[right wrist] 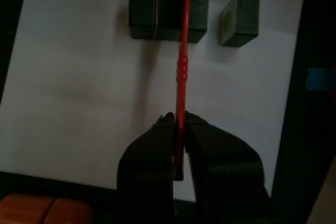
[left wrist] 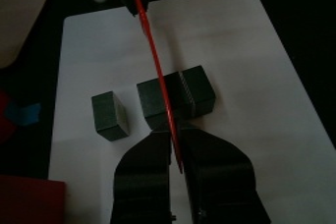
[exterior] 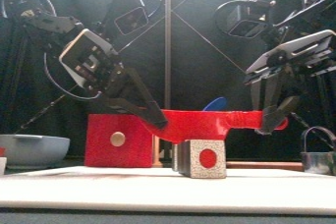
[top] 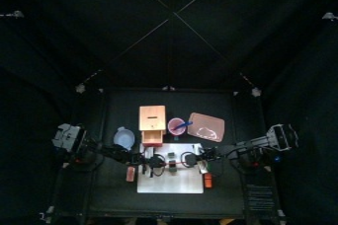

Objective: Place sushi on board then cut the sushi with the knife then place the pieces on the plate
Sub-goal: Cut the sushi into 4 pieces

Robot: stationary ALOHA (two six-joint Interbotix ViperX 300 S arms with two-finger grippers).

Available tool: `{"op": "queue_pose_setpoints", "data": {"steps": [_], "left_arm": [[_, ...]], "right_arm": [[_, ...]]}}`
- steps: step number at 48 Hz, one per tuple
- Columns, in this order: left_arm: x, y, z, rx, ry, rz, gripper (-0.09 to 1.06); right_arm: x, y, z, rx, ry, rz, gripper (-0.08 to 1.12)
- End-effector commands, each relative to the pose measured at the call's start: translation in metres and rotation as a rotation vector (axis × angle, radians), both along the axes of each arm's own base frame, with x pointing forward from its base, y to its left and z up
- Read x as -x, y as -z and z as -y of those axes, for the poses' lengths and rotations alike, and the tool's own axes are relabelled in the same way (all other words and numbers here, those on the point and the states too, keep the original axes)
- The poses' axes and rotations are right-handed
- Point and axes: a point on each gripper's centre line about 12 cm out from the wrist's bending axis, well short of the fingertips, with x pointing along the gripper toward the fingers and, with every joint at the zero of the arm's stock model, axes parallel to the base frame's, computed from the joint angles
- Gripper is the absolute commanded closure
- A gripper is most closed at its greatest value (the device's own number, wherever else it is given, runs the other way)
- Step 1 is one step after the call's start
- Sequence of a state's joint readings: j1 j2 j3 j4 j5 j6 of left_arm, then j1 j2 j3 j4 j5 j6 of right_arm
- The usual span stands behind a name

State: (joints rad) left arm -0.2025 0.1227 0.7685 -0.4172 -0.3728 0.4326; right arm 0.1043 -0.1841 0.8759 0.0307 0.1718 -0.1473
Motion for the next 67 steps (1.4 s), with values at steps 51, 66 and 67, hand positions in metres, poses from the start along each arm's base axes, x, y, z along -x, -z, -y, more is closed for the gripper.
{"op": "queue_pose_setpoints", "data": {"steps": [51, 66, 67], "left_arm": [[-0.012, 0.019, 0.007, 0.012, 0.0, -0.055, 0.56], [-0.017, 0.01, 0.009, 0.013, 0.014, -0.042, 0.56], [-0.017, 0.008, 0.009, 0.013, 0.016, -0.039, 0.56]], "right_arm": [[-0.025, 0.009, -0.016, -0.046, 0.004, 0.008, 0.65], [-0.023, -0.006, -0.018, -0.061, 0.004, 0.043, 0.65], [-0.023, -0.007, -0.017, -0.06, 0.005, 0.045, 0.65]]}}
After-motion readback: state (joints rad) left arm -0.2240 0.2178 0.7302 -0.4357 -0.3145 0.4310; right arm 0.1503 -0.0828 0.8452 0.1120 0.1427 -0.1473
